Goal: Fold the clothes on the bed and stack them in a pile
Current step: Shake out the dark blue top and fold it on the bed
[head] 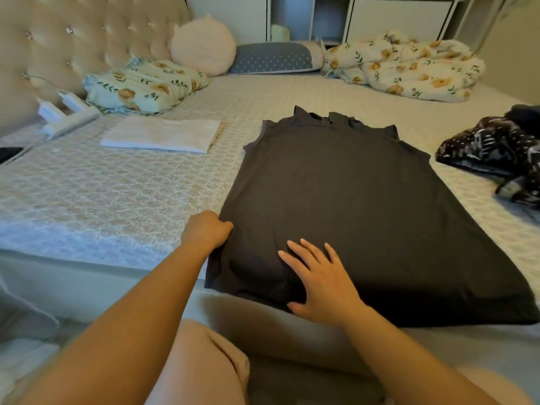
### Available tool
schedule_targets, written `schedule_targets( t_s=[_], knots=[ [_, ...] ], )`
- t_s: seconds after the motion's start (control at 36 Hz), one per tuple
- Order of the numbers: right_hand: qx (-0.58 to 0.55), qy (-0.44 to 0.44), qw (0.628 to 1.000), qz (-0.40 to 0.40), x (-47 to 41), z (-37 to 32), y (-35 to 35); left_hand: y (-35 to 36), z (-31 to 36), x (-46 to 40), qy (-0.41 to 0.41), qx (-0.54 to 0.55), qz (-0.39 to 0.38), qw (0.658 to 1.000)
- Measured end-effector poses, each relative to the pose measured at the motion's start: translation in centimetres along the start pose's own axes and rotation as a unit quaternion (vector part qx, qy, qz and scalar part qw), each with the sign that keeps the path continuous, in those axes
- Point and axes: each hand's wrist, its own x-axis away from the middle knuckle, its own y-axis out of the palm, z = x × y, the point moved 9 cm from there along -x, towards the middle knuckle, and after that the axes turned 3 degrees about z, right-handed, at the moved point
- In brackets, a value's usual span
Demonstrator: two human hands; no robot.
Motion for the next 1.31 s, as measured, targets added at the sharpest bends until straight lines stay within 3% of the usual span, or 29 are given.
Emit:
schedule_targets(
  t_s=[0.17,0.25,0.42,0.81,0.92,0.97,1.06,1.14,1.19,1.25,1.31],
  knots=[
    [0.094,0.038,0.995,0.019,3.0,-0.3,0.2,0.4,-1.6,3.1,-0.003,0.067,0.025,0.997],
    [0.083,0.064,0.99,0.094,3.0,-0.6,-2.6,0.8,-2.9,4.5,-0.012,0.093,0.028,0.995],
    [0.015,0.004,0.993,0.121,2.9,-1.5,-5.3,0.3,-4.4,5.1,-0.052,0.118,0.025,0.991],
    [0.035,-0.059,0.994,-0.086,4.2,-2.3,-0.7,-0.3,-4.8,5.1,-0.063,0.191,0.026,0.979],
    [-0.031,-0.066,0.996,0.047,3.2,-2.0,-4.2,0.2,-3.2,5.9,-0.057,0.333,-0.062,0.939],
    [-0.096,-0.02,0.99,0.097,2.1,-0.4,-5.6,0.1,-2.2,6.2,-0.061,0.396,-0.094,0.911],
    [-0.294,0.111,0.947,0.067,0.1,2.9,-4.9,-0.6,0.2,6.4,-0.058,0.453,-0.092,0.885],
    [-0.531,0.22,0.817,0.04,-1.1,5.1,-3.7,-1.2,4.7,6.7,0.025,0.376,-0.068,0.924],
    [-0.607,0.257,0.75,0.043,-1.7,6.4,-3.8,-0.9,8.8,8.0,0.126,0.281,-0.058,0.949],
    [-0.628,0.278,0.725,0.055,-2.3,8.0,-4.2,1.5,12.9,9.7,0.227,0.152,-0.091,0.958],
    [-0.616,0.288,0.731,0.051,-2.8,9.5,-4.3,5.5,15.4,11.4,0.294,-0.018,-0.179,0.939]
  ],
)
